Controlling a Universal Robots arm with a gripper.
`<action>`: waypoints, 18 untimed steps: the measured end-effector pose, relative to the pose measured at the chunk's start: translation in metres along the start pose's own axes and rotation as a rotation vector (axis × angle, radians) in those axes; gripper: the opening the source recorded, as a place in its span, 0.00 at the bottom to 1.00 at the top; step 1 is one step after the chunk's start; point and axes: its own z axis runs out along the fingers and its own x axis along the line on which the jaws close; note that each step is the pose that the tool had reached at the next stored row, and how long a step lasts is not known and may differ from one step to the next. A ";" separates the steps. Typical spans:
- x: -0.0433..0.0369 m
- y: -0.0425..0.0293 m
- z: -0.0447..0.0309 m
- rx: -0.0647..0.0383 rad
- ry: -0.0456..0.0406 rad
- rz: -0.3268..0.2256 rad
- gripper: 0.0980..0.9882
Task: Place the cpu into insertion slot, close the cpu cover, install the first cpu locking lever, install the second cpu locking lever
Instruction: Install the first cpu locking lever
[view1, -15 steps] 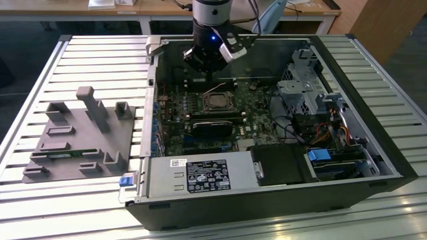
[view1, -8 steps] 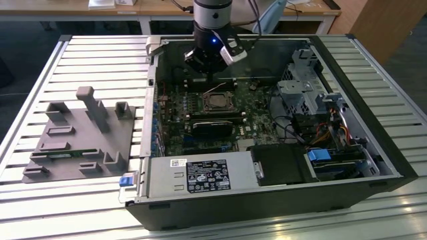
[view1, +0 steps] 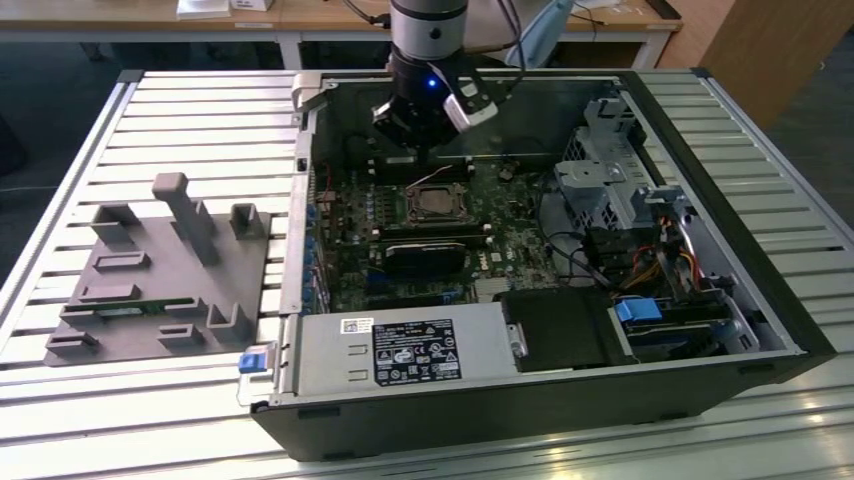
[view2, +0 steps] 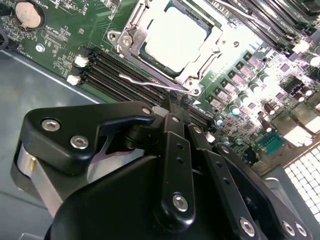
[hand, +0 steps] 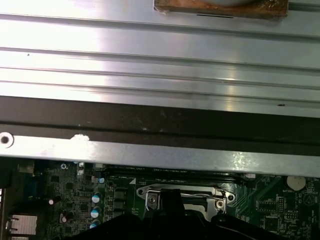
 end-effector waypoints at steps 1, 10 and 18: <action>-0.0003 0.0000 0.0002 0.000 -0.0001 0.000 0.01; -0.0025 -0.0002 0.0016 0.000 -0.0001 0.000 0.01; -0.0029 -0.0003 0.0038 0.000 -0.0001 0.000 0.01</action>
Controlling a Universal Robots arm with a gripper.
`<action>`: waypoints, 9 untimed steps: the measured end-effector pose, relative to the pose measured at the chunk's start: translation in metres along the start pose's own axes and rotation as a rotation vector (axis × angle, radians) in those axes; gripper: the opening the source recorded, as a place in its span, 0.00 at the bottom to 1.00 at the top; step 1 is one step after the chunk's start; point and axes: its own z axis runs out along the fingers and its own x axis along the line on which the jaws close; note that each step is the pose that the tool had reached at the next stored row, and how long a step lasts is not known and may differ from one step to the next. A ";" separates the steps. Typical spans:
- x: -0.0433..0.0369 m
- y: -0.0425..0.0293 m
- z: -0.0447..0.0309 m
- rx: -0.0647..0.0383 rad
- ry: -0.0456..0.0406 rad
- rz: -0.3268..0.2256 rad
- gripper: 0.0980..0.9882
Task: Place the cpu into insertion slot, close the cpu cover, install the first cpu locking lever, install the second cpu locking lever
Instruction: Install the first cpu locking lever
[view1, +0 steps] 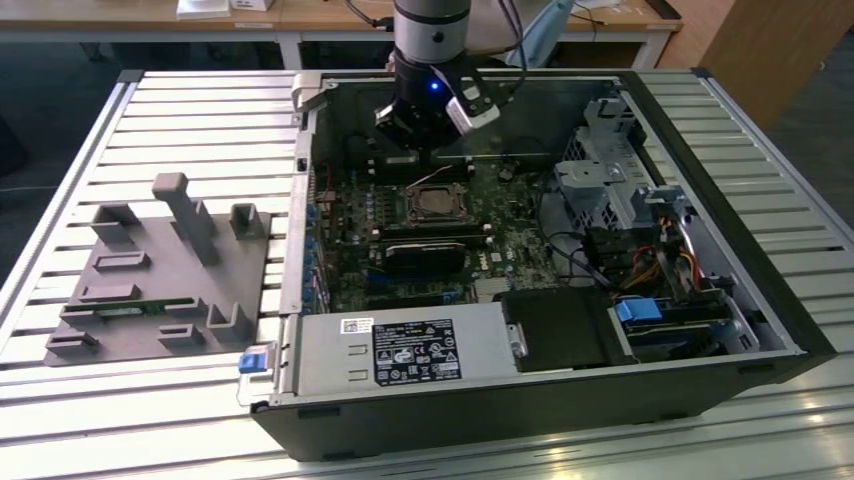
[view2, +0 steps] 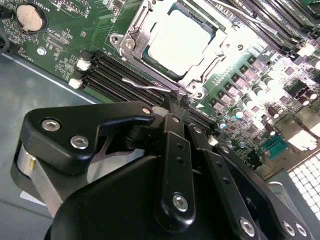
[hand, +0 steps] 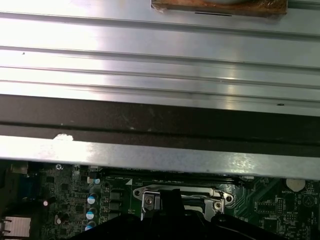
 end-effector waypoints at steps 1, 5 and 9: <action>0.0000 0.0000 0.0002 0.000 0.0000 0.000 0.01; 0.0000 -0.0001 0.0015 0.000 0.0000 0.000 0.01; -0.0004 0.0016 0.0032 0.001 0.0000 0.002 0.01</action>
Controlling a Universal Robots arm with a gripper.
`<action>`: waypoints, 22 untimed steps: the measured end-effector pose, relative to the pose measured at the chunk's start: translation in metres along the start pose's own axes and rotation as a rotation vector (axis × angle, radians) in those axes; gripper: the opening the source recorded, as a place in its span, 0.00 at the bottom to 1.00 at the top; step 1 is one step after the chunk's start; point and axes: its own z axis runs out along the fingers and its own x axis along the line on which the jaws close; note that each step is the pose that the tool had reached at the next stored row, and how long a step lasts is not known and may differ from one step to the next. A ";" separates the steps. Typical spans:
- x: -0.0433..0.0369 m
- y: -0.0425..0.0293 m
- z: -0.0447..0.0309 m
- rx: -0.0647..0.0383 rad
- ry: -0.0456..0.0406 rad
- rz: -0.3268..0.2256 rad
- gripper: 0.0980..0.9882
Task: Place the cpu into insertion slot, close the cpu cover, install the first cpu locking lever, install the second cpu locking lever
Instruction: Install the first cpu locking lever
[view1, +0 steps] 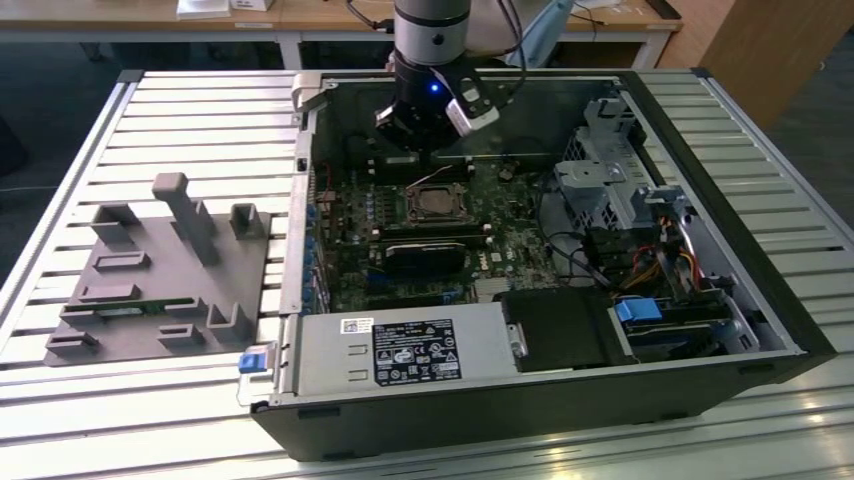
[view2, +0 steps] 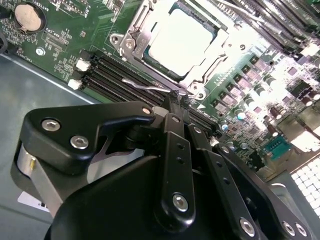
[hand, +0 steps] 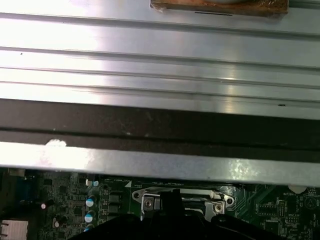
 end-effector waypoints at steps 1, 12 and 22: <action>-0.0001 0.0008 0.0007 0.000 0.0000 0.000 0.01; -0.0065 0.0053 0.0058 0.000 -0.0005 0.006 0.01; -0.0099 0.0051 0.0068 0.000 -0.0004 0.008 0.01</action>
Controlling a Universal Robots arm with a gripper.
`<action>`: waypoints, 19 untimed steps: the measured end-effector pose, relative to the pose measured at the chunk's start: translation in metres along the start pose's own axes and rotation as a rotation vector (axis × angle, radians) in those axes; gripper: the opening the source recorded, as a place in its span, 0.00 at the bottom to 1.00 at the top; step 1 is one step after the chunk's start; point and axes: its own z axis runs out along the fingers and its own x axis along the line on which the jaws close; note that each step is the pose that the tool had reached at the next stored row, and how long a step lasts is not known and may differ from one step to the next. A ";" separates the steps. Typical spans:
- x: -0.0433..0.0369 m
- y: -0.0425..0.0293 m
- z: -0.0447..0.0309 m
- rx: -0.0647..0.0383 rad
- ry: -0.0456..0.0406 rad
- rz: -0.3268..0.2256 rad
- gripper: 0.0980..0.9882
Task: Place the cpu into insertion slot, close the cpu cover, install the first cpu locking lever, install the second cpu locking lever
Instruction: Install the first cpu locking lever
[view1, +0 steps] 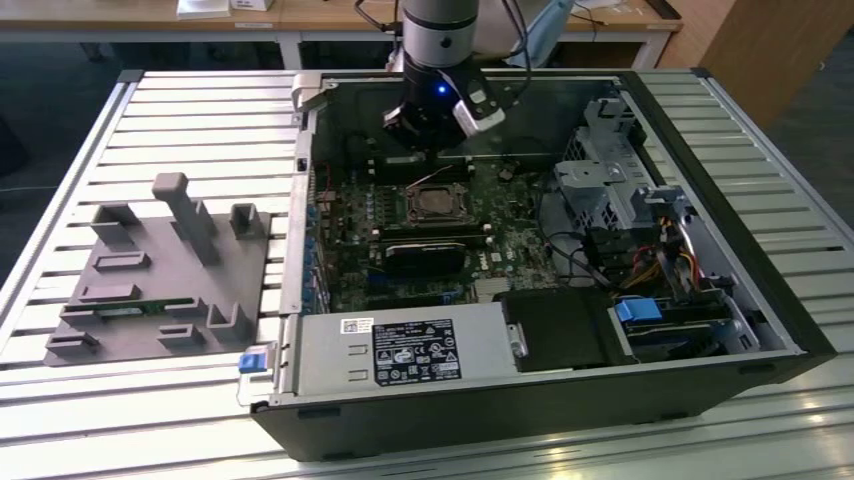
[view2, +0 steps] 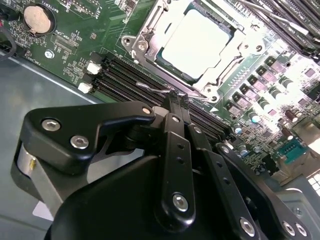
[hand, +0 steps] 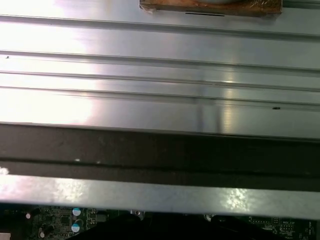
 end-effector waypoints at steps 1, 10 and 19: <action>-0.0003 0.0000 0.0003 0.000 0.0000 0.000 0.01; -0.0040 0.0019 0.0034 0.000 -0.0001 0.000 0.01; -0.0073 0.0020 0.0064 0.000 -0.0001 0.002 0.01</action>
